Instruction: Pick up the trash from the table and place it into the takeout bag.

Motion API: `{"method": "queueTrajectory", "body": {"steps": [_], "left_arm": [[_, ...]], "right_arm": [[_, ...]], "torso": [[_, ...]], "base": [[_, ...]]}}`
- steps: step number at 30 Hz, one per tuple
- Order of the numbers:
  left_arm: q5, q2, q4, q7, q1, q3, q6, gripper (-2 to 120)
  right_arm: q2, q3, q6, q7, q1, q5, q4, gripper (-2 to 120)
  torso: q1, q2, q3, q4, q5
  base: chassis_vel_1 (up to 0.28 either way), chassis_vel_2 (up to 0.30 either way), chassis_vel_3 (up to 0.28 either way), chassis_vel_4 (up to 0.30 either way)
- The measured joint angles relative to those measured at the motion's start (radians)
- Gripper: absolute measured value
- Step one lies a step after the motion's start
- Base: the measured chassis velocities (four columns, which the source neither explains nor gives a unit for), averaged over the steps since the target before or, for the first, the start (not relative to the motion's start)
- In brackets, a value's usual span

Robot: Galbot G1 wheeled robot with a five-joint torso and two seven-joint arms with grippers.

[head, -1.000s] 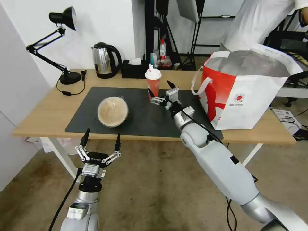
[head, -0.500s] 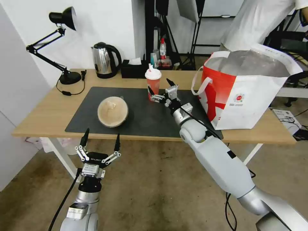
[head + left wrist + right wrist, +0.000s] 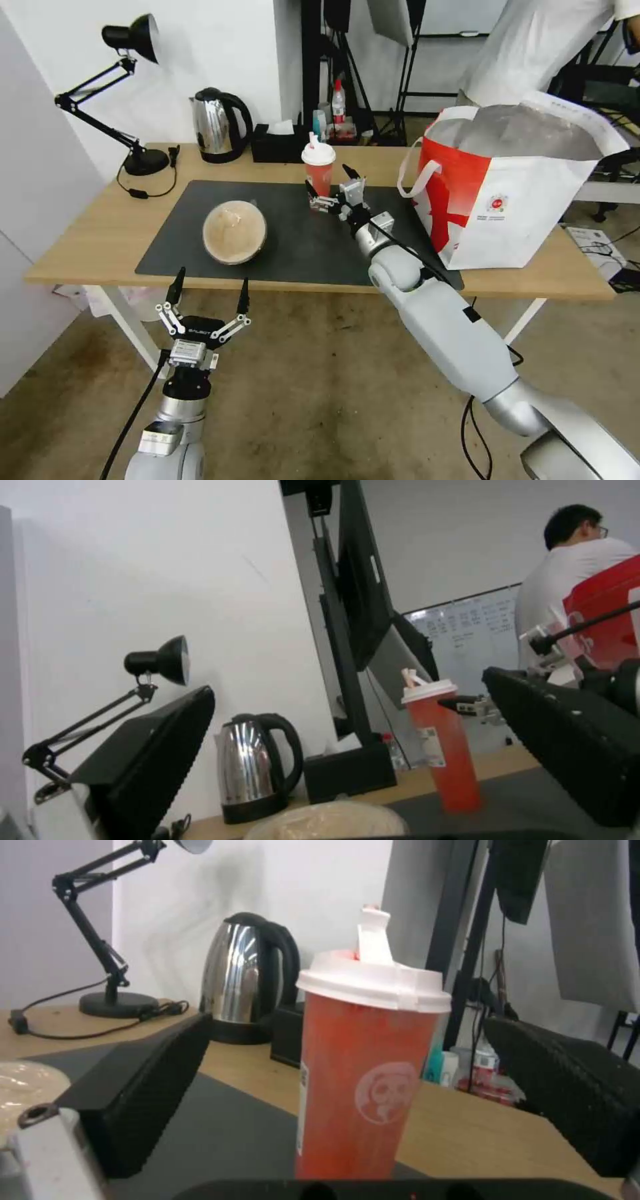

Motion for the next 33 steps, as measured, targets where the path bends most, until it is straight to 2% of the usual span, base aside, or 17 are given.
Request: {"method": "queueTrajectory", "body": {"steps": [33], "left_arm": [[-0.008, 0.001, 0.010, 0.000, -0.011, -0.010, -0.001, 100]], "right_arm": [[0.067, -0.021, 0.023, -0.026, 0.080, -0.022, -0.150, 100]], "torso": [[0.000, 0.000, 0.000, 0.0000, 0.0000]], "base": [[0.000, 0.000, 0.000, 0.000]]}}
